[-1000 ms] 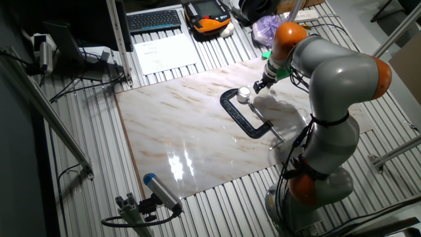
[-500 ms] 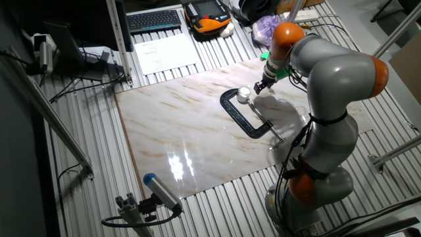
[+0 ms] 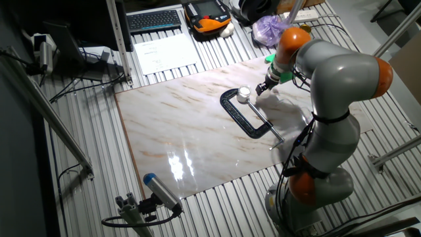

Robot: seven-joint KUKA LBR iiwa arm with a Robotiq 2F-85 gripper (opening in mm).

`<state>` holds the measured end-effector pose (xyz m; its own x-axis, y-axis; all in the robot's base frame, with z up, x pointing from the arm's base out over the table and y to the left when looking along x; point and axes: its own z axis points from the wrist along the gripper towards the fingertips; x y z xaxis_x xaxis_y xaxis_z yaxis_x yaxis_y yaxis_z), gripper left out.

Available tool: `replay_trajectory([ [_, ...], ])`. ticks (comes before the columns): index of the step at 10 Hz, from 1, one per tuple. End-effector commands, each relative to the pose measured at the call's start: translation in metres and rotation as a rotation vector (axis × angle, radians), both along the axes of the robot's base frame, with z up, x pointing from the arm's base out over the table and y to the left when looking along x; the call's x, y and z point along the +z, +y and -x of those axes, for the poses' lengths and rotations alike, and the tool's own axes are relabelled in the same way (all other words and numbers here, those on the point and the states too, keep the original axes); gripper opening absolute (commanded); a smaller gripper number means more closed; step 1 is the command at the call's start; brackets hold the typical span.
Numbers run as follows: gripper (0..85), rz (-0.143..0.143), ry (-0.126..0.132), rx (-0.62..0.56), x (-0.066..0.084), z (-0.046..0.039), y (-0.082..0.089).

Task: Unscrew the lid from the jar

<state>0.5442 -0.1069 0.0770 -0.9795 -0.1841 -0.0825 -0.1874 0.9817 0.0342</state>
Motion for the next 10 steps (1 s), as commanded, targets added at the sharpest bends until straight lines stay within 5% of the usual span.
replay_trajectory([
  [1, 0.0, -0.004, -0.002, 0.002, -0.003, -0.0003, -0.002],
  [10, 0.0, 0.010, -0.010, 0.009, -0.026, -0.0098, -0.004],
])
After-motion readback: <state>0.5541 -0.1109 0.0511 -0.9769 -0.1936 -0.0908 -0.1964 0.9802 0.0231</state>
